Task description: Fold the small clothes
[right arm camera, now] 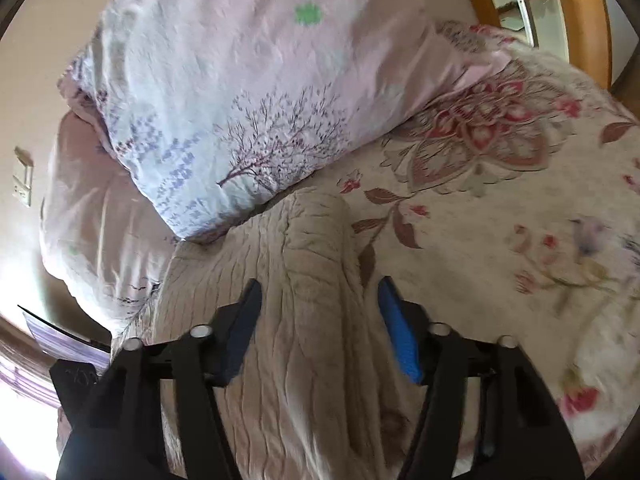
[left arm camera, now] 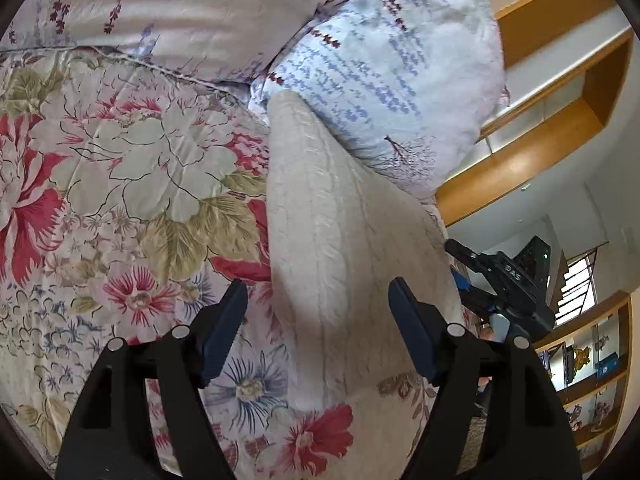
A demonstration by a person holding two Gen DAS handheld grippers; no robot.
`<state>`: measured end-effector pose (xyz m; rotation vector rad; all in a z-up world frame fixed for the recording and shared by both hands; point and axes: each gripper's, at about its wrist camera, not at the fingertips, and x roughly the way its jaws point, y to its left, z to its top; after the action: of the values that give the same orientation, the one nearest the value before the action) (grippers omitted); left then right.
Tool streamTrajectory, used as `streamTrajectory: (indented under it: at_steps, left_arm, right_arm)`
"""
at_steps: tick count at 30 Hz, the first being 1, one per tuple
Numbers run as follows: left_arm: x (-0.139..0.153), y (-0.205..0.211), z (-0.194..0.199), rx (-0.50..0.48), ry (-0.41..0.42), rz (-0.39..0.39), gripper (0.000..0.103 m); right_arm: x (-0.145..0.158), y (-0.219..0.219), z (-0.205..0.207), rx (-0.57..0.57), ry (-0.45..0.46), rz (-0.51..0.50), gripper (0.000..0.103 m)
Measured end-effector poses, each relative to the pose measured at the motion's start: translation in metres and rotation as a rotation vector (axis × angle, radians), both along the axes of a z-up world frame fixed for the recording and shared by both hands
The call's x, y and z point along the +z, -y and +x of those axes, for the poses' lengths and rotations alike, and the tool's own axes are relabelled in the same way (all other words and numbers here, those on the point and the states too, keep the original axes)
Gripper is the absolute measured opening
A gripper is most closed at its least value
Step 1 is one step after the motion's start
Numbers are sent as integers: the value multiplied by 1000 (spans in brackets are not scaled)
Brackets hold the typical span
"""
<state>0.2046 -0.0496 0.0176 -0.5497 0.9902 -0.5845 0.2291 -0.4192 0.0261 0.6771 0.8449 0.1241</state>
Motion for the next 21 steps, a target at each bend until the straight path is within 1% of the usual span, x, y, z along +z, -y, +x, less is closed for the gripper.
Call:
streamTrajectory:
  at_steps: [1,2,3,4,6,8,11,13,15,16,17,19,20,21]
  left_arm:
    - [-1,2,2,-1,-5,-1,74]
    - [-3,3,4,-4,-14,0,74]
    - [-4,4,5,-8,-19,-1,74]
    - [-5,7,7,-11,-21,-2,74]
    - [-5,8,8,-17,-20,4,74]
    - [-5,10,10,-18,-22,10,74]
    - [-5,12,13,-23,-24,9,74]
    - [-5,13,15,-18,-17,11,74]
    - [-2,14,15,-14,-10,16,74]
    - [-1,16,17,-15,-6,18,74]
    - [1,15,16,-14,0,17,74]
    - [5,15,18,-3,10,12,79]
    - [5,13,19,1,10,7,83]
    - [6,13,22,4,8,-1,83]
  right_arm:
    - [-3,-9,6,34,-10,-21,18]
    - [-2,-14,6,38,-7,-66,16]
    - [2,-18,5,38,17,-120,12]
    - [9,-20,2,30,52,-158,11]
    - [13,-13,-2,-4,75,-151,11]
    - [9,-6,-1,-25,55,-159,11]
    - [-11,-1,8,-36,-10,-165,10]
    - [-17,-4,10,-43,-5,-182,11]
    - [-14,-10,12,-29,-7,-223,13]
    - [-12,-10,12,-24,-13,-234,15]
    - [-7,-6,8,-27,-13,-200,22]
    - [-2,6,1,-47,-8,-120,56]
    - [0,14,-6,-61,7,-58,61]
    - [2,18,-11,-62,21,-23,62]
